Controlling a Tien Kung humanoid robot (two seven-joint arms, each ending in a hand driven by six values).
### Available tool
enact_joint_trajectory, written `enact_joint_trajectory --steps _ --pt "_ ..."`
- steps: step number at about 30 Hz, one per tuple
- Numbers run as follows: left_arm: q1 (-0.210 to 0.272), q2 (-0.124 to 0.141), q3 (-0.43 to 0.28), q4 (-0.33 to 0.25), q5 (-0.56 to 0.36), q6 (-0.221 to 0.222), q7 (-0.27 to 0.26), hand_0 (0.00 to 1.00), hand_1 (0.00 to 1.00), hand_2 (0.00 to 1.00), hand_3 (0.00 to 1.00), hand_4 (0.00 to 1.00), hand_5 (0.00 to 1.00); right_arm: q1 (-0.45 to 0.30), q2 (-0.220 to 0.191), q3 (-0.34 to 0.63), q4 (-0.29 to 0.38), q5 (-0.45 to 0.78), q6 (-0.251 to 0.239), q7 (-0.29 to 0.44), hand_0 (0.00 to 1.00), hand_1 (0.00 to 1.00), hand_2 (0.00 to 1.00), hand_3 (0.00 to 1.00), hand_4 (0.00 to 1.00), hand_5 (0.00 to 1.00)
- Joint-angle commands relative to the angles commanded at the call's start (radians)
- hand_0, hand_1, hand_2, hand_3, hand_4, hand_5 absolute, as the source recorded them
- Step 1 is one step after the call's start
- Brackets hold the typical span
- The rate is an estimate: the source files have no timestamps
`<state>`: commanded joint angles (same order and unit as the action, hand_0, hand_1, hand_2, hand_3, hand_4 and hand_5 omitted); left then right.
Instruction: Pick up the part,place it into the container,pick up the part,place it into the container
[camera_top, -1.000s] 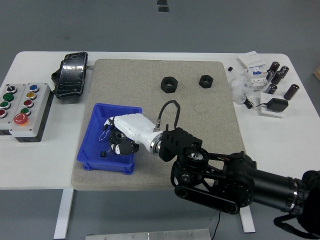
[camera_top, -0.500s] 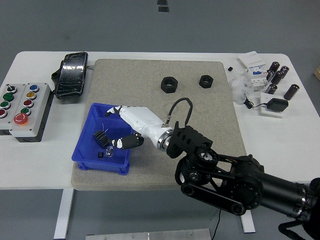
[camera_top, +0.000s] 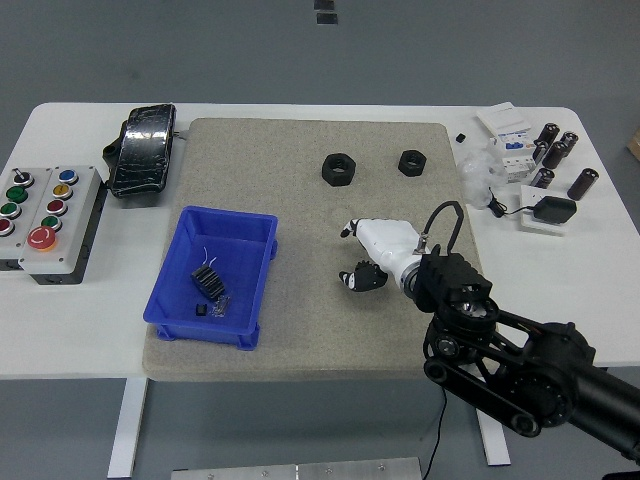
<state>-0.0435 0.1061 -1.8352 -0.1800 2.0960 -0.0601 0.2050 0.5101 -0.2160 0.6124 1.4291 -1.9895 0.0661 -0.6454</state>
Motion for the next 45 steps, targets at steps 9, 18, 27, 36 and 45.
enact_joint_trajectory --steps 9,18,27,36,45 --pt "0.003 -0.001 -0.001 0.0 0.004 -0.001 0.001 0.655 0.599 0.558 0.621 0.65 0.441 -0.014 -0.005 -0.006 -0.026 -0.004 0.038 0.0 0.475 0.634 0.605 0.658 0.358 0.297" --pt "0.001 -0.004 -0.002 0.0 0.004 -0.001 0.0 0.655 0.599 0.558 0.62 0.65 0.44 -0.01 -0.009 -0.01 -0.026 -0.005 -0.01 0.0 0.433 0.519 0.331 0.442 0.245 0.076" --pt "0.002 -0.003 0.002 0.0 0.0 0.0 -0.001 0.655 0.599 0.558 0.62 0.649 0.441 -0.005 -0.015 -0.025 -0.032 -0.004 -0.062 0.002 0.409 0.508 0.292 0.374 0.196 0.112" --pt "0.002 -0.005 0.008 0.0 -0.007 -0.002 0.001 0.655 0.599 0.558 0.621 0.65 0.445 0.062 0.021 -0.07 -0.03 0.043 -0.158 0.065 0.4 0.503 0.289 0.366 0.166 0.006" --pt "-0.004 -0.006 0.013 0.0 -0.009 -0.005 0.003 0.655 0.599 0.558 0.621 0.651 0.447 0.21 0.091 -0.233 -0.03 0.24 -0.342 0.235 0.431 0.503 0.296 0.366 0.177 0.002"
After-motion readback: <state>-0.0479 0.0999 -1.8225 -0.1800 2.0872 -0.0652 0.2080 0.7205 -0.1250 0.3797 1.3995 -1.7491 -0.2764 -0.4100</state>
